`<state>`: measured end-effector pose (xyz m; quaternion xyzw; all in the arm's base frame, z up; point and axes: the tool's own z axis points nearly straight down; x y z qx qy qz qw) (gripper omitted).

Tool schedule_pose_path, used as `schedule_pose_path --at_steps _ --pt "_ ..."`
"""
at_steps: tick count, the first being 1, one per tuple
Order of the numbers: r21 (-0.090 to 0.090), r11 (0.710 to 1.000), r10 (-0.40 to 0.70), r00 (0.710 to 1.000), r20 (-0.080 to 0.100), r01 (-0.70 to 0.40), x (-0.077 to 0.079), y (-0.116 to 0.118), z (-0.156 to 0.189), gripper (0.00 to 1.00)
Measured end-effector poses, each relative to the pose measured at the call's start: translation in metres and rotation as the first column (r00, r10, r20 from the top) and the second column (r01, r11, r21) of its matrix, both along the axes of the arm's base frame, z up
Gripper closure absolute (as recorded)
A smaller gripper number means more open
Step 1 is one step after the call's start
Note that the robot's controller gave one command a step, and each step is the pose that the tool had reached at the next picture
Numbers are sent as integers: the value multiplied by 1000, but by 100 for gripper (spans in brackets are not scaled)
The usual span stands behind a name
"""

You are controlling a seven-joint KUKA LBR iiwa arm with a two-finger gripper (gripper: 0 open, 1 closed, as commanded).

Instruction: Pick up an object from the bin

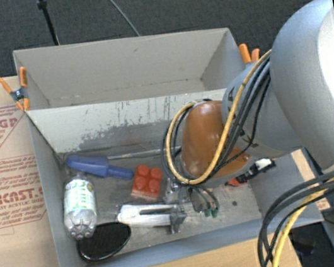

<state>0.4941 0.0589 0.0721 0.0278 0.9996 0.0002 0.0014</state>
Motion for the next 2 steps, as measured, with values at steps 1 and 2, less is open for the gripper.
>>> schedule_pose_path --at_steps 1,2 --pt "0 1000 0 1000 0 0 0 0 0 100" --pt "0 1000 29 1000 -2 -29 12 5 141 100"
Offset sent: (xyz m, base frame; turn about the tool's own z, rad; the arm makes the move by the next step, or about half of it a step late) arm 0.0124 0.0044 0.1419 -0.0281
